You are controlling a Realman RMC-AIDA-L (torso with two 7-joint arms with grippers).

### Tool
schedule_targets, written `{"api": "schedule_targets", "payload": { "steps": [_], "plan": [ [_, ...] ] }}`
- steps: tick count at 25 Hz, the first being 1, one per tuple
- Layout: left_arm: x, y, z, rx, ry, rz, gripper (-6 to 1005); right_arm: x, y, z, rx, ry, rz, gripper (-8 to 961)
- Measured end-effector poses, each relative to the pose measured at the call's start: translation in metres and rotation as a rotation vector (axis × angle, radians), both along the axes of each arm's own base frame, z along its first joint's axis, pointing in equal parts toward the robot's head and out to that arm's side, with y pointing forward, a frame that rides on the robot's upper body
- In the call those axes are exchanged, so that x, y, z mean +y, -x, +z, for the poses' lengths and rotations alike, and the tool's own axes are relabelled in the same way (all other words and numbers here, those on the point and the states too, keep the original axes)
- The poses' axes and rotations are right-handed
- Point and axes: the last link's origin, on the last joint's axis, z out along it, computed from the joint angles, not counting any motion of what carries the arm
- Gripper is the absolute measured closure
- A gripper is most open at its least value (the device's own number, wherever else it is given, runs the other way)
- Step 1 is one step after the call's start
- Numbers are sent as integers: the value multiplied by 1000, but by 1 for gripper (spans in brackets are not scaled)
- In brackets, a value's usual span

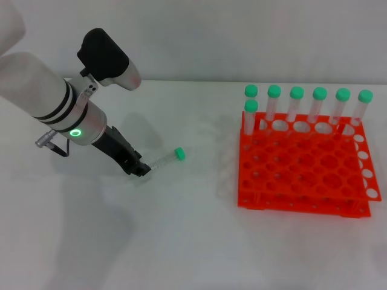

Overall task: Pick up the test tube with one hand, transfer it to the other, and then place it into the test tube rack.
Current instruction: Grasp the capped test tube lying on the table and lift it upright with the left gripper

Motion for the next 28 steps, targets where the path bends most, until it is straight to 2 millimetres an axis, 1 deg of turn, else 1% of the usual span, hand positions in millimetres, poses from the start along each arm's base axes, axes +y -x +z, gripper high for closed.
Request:
{"api": "schedule_targets", "payload": {
  "steps": [8,23,28],
  "plan": [
    [-2,0,-7,23,22,-8,633,0,0,0,0,1,-2,120],
    [-5,6,-7,48,32,4,635,0,0,0,0,-1,1,121],
    [-5,6,-7,55,38,3,699,0,0,0,0,-1,2,121]
  ]
}}
